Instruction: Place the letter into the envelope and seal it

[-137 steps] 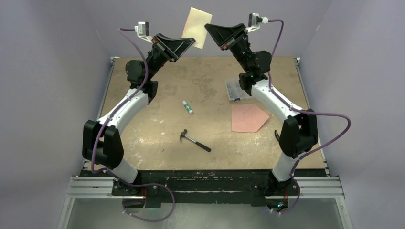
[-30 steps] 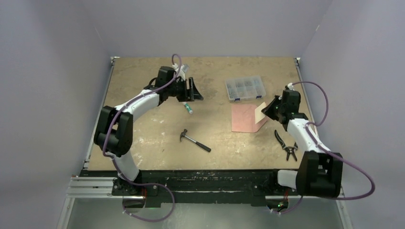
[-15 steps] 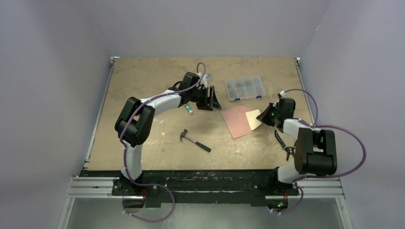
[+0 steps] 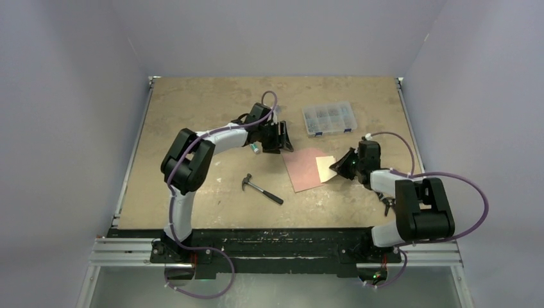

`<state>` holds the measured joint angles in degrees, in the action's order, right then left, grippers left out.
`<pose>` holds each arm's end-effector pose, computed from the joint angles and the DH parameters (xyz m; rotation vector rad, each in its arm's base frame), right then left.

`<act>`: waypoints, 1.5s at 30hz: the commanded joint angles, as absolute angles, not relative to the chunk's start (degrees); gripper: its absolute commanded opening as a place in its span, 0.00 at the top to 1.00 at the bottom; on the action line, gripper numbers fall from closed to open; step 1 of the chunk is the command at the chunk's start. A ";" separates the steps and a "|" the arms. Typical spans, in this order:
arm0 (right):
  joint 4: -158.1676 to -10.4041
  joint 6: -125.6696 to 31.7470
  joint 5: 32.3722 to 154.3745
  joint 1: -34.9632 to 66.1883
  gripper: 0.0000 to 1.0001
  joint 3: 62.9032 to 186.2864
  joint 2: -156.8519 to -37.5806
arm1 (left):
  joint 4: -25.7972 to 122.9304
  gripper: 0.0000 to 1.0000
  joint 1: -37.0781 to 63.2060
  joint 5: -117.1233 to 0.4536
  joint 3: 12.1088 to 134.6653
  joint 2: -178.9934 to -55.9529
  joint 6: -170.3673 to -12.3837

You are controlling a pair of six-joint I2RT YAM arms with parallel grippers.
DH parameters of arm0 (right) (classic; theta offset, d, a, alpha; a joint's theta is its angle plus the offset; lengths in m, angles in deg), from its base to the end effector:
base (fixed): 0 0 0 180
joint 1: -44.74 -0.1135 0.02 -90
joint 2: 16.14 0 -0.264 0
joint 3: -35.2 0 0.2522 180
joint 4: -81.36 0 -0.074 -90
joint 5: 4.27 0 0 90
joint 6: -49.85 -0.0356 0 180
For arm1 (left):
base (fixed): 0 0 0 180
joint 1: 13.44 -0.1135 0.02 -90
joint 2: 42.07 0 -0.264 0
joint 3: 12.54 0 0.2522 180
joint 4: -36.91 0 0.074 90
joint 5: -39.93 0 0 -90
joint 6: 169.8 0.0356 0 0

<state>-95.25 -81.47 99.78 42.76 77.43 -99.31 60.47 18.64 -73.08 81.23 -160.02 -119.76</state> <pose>0.2563 0.0175 0.1345 0.6930 2.3099 0.6500 0.3702 -0.2485 0.1644 0.0253 2.5959 -1.0143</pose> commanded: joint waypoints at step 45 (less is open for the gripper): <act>-115.70 -79.95 99.56 34.37 1.00 70.67 -103.85 | 62.78 0.54 28.87 -48.91 72.50 -157.59 -120.57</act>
<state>-115.21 -81.66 100.23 35.07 70.37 -102.04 58.29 28.67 -52.18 71.98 -154.51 -119.76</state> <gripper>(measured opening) 0.005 0.465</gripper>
